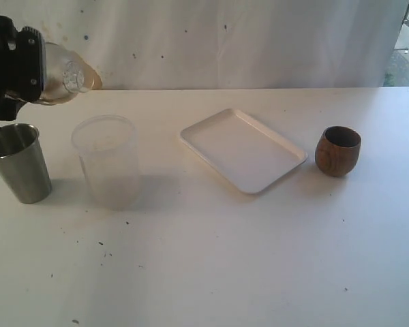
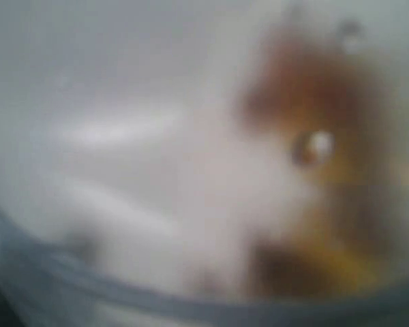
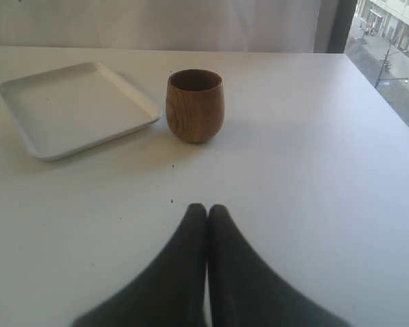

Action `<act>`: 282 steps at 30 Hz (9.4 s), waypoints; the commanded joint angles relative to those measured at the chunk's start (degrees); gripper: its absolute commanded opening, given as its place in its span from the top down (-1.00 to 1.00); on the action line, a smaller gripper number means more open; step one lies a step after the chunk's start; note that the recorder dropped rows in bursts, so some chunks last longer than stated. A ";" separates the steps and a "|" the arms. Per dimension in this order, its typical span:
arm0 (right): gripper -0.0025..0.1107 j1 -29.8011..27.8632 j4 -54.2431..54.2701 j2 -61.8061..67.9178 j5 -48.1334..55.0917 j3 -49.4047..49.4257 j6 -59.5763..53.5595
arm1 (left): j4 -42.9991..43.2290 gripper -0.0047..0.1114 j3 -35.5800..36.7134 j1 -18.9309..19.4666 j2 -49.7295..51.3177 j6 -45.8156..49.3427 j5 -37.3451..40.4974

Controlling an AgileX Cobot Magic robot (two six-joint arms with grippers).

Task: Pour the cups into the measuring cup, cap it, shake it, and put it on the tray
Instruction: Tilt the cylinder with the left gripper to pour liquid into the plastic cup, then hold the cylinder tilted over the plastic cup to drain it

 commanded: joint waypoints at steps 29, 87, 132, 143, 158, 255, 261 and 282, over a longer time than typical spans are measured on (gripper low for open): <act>0.96 0.29 -0.17 -0.39 -0.52 0.11 -0.07 | 13.58 0.92 -0.88 1.42 -0.41 0.65 1.71; 0.96 0.29 -0.14 -0.39 -0.52 0.11 -0.07 | -10.00 0.92 5.27 10.41 -3.40 24.64 -23.97; 0.96 0.29 -0.17 -0.39 -0.52 0.11 -0.07 | -11.49 0.92 5.27 10.31 -3.40 35.72 -25.84; 0.96 0.29 -0.17 -0.39 -0.52 0.11 -0.07 | -11.38 0.92 5.27 9.10 -3.40 40.63 -24.79; 0.96 0.29 -0.17 -0.39 -0.52 0.11 -0.07 | -11.38 0.92 5.27 9.10 -3.40 40.75 -24.79; 0.96 0.29 -0.17 -0.39 -0.52 0.11 -0.07 | -12.72 0.92 5.27 9.10 -3.40 50.12 -24.55; 0.96 0.29 -0.17 -0.39 -0.52 0.11 -0.07 | -12.72 0.92 5.27 9.10 -3.40 50.12 -24.55; 0.96 0.29 -0.17 -0.39 -0.52 0.11 -0.07 | -12.72 0.92 5.27 9.10 -3.40 50.12 -24.55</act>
